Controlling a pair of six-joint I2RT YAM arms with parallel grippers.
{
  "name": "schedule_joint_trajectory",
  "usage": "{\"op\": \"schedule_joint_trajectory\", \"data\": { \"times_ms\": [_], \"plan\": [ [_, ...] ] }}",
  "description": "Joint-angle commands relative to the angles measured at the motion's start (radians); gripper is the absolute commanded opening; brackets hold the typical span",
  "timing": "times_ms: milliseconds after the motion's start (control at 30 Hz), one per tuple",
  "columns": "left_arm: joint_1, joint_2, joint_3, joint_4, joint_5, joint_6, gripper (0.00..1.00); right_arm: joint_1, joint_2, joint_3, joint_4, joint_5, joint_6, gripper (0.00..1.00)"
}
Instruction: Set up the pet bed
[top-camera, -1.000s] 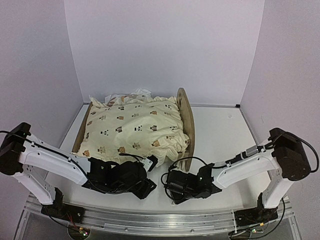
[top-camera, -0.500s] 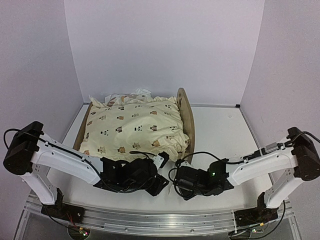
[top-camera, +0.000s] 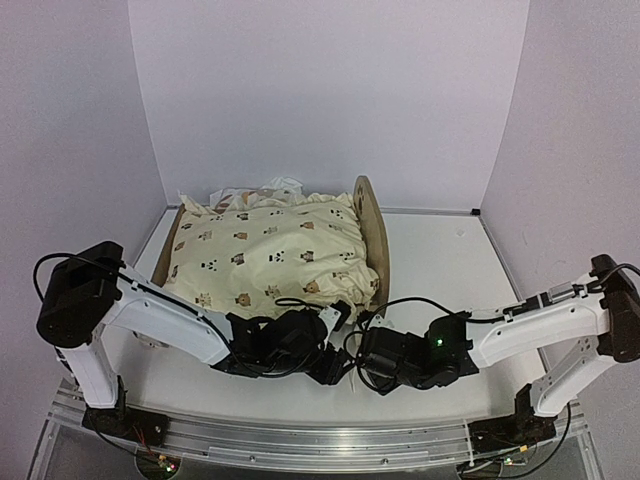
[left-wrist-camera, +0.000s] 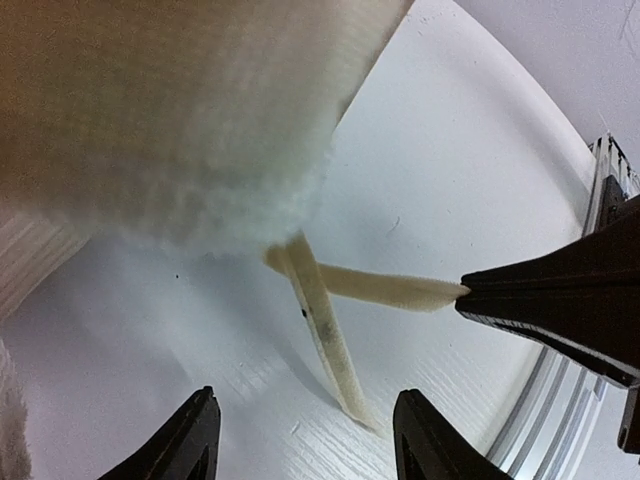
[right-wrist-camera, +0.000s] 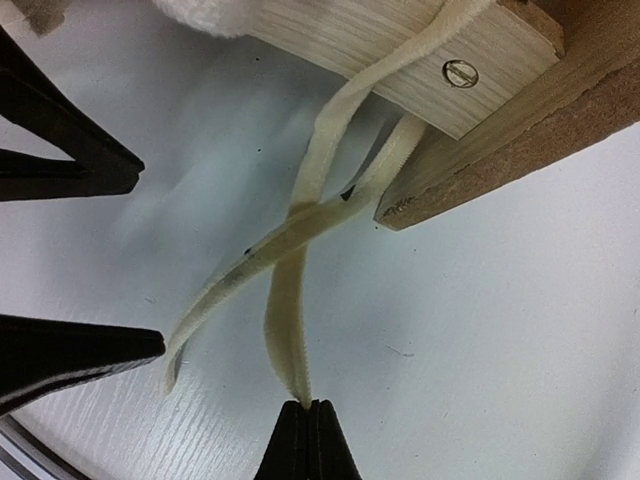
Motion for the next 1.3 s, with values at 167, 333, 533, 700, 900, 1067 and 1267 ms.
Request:
{"op": "schedule_joint_trajectory", "data": {
  "times_ms": [167,333,533,700,900,1067,1267],
  "plan": [
    [0.036,0.065,0.029,0.155,0.038,-0.048,0.57,0.005,-0.016,0.016,-0.018,0.033,-0.009,0.0],
    [0.067,0.08,0.026,0.223,0.024,-0.035,0.48,0.004,-0.026,0.012,-0.018,0.065,-0.001,0.0],
    [0.085,0.124,0.069,0.254,0.011,-0.006,0.45,-0.012,-0.027,0.026,-0.018,0.098,-0.006,0.0],
    [0.093,0.162,0.104,0.271,-0.008,0.008,0.42,-0.029,-0.029,0.03,-0.018,0.095,-0.011,0.0],
    [0.101,0.218,0.177,0.246,-0.049,0.026,0.39,-0.039,-0.034,0.032,-0.018,0.083,-0.018,0.0],
    [0.103,0.239,0.195,0.267,-0.07,0.049,0.3,-0.041,-0.041,0.026,-0.018,0.08,-0.019,0.0],
    [0.103,0.267,0.221,0.279,-0.103,0.079,0.14,-0.045,-0.049,0.024,-0.018,0.079,-0.02,0.0]
  ]
}}
